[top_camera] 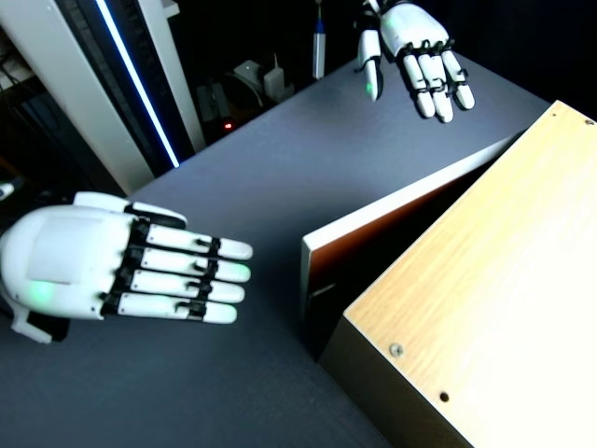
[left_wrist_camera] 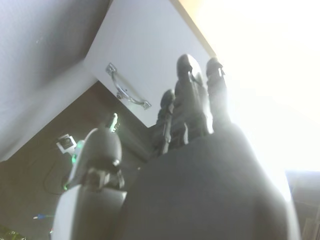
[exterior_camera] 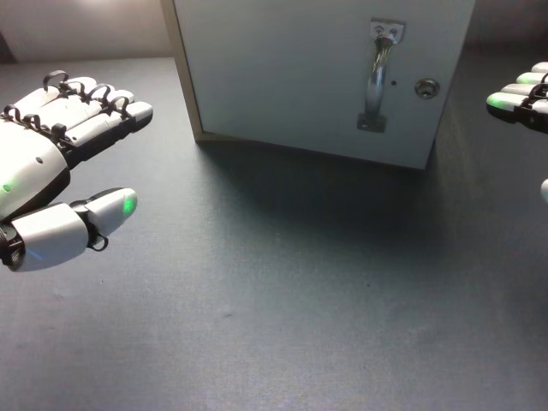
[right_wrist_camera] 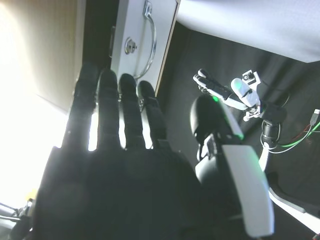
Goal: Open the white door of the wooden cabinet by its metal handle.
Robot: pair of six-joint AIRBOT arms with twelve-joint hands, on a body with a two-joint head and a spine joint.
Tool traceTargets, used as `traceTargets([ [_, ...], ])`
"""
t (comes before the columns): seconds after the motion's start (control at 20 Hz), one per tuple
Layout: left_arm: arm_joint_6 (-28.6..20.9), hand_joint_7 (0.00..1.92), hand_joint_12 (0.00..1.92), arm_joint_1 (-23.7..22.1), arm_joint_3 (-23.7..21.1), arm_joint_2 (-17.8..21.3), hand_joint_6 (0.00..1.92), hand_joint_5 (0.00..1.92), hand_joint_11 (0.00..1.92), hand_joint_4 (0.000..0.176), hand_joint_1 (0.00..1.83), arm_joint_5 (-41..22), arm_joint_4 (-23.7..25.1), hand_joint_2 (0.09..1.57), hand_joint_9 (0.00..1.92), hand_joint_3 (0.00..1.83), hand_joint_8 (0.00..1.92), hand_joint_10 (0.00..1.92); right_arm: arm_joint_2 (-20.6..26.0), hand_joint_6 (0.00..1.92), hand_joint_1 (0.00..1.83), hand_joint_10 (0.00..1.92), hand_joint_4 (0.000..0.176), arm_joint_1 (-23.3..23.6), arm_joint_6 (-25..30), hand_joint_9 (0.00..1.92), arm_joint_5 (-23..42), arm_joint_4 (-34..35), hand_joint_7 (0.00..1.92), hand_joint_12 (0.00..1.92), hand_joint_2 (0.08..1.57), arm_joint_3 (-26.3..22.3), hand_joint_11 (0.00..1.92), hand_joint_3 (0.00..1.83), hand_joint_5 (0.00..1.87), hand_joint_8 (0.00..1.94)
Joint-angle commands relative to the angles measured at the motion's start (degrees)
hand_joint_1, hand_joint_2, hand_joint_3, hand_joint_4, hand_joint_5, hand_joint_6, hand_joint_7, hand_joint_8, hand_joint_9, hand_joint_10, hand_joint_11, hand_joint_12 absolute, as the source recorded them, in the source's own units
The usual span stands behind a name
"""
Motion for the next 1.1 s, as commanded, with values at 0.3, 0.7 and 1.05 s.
traceTargets([
  [0.3, -0.05, 0.09, 0.14, -0.36, 0.37, -0.01, 0.0, 0.13, 0.01, 0.0, 0.0, -6.69, -0.39, 1.47, 0.07, 0.0, 0.0, 0.0, 0.1, 0.0, 0.02, 0.0, 0.0, 0.72, 0.37, 0.04, 6.06, 1.8, 0.08, 0.05, 1.5, 0.57, 0.04, 0.0, 0.11, 0.0],
  [0.7, -0.05, 0.0, 0.0, -0.37, 0.43, -0.2, 0.0, 0.0, 0.0, 0.0, 0.0, -6.52, -0.31, 1.4, 0.0, 0.0, 0.0, 0.0, -1.53, 0.0, 0.0, 0.0, 0.0, 2.9, 0.32, 0.0, 2.47, 4.16, 0.0, 0.0, 1.39, 4.24, 0.0, 0.0, 0.0, 0.0],
  [1.05, -0.45, 0.0, 0.0, -0.36, 0.75, -0.53, 0.0, 0.0, 0.0, 0.0, 0.0, -6.14, 0.04, 1.37, 0.0, 0.0, 0.0, 0.0, -5.77, 0.0, 0.0, 0.0, 0.0, 8.02, -0.59, 0.0, -3.87, 4.18, 0.0, 0.0, 1.3, 9.51, 0.0, 0.0, 0.0, 0.0],
])
